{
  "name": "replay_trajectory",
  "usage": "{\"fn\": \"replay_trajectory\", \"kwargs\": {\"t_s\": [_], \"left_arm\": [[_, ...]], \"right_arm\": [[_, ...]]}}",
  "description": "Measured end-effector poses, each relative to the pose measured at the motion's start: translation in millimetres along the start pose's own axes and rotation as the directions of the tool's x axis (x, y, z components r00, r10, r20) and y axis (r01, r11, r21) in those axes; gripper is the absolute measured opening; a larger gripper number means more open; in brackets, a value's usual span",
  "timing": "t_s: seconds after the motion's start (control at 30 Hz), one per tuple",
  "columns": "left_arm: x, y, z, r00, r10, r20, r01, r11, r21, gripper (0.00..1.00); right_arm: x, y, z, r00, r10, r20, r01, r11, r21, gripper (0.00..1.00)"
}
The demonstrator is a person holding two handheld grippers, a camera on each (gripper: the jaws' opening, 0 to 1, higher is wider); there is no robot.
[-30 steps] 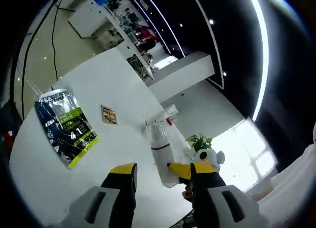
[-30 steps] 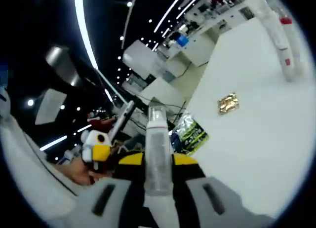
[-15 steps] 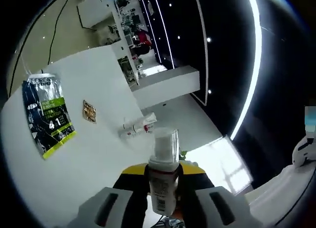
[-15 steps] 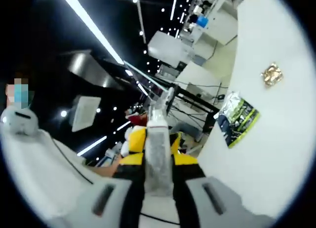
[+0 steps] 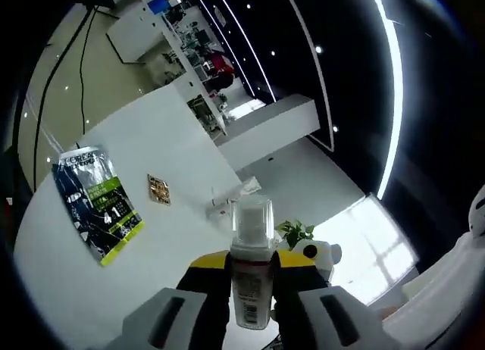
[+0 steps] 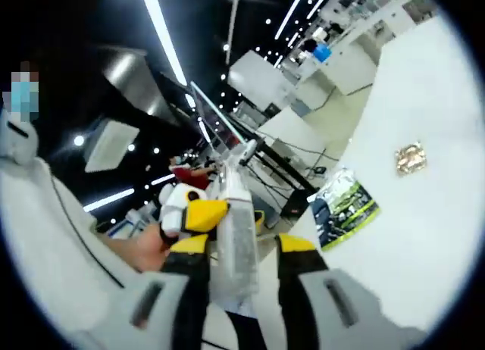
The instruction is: Arrange the skincare products in the storage area until every visible bottle or jar stands upright without overlapping.
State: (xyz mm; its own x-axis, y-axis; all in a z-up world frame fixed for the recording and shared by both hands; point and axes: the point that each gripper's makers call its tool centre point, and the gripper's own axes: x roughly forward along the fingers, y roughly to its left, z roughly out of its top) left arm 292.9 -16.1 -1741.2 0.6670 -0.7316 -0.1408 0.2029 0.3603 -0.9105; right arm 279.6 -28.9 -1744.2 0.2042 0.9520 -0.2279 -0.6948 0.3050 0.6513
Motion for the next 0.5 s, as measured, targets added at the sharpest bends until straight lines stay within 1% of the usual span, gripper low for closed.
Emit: {"fn": "replay_trajectory", "kwargs": {"t_s": [0.03,0.1,0.17,0.2,0.23,0.3,0.33,0.37,0.4,0.43,0.47,0.5], "left_arm": [[-0.8,3.6,0.0,1.0,0.023,0.003,-0.023,1.0,0.0,0.2],[-1.4,10.8,2.2,0.997,0.07,0.011,-0.07,0.997,0.006,0.2],[-1.1,14.2,4.4,0.995,0.097,0.019,-0.097,0.995,-0.001,0.2],[-0.7,15.8,6.0,0.994,0.11,0.025,-0.111,0.994,0.002,0.2],[0.3,15.4,6.4,0.993,0.117,0.024,-0.117,0.993,0.002,0.2],[1.8,14.8,7.3,0.992,0.126,0.028,-0.126,0.992,0.009,0.2],[4.3,13.4,7.3,0.99,0.136,0.026,-0.136,0.991,0.014,0.2],[6.1,12.8,6.8,0.99,0.141,0.026,-0.141,0.99,0.018,0.2],[7.2,12.2,6.4,0.99,0.142,0.024,-0.142,0.99,0.021,0.2],[8.2,11.6,6.0,0.99,0.142,0.023,-0.143,0.989,0.024,0.2],[9.1,10.9,4.1,0.989,0.149,0.014,-0.15,0.988,0.044,0.2],[9.0,11.1,3.7,0.988,0.154,0.01,-0.154,0.986,0.06,0.2]], "right_arm": [[1.9,-1.3,-0.8,0.999,-0.034,-0.022,0.033,0.998,-0.055,0.34],[5.6,-2.1,-2.5,0.996,-0.076,-0.049,0.071,0.993,-0.094,0.36],[10.8,0.2,-6.2,0.992,-0.094,-0.085,0.082,0.988,-0.131,0.37],[12.3,0.2,-6.6,0.99,-0.104,-0.091,0.09,0.985,-0.148,0.37],[17.7,-1.6,-6.5,0.982,-0.159,-0.104,0.133,0.966,-0.222,0.36],[21.8,-1.7,-9.7,0.975,-0.183,-0.129,0.147,0.957,-0.25,0.35],[26.6,-4.0,-13.0,0.963,-0.22,-0.154,0.17,0.944,-0.284,0.35],[28.8,-4.2,-13.4,0.96,-0.233,-0.158,0.175,0.934,-0.31,0.33],[29.8,-7.2,-15.7,0.948,-0.265,-0.175,0.196,0.921,-0.336,0.3],[31.0,-7.7,-15.9,0.944,-0.277,-0.178,0.199,0.911,-0.361,0.27],[29.8,-12.6,-15.6,0.931,-0.315,-0.182,0.223,0.89,-0.398,0.23],[27.7,-15.6,-16.2,0.923,-0.336,-0.187,0.238,0.88,-0.411,0.23]]}}
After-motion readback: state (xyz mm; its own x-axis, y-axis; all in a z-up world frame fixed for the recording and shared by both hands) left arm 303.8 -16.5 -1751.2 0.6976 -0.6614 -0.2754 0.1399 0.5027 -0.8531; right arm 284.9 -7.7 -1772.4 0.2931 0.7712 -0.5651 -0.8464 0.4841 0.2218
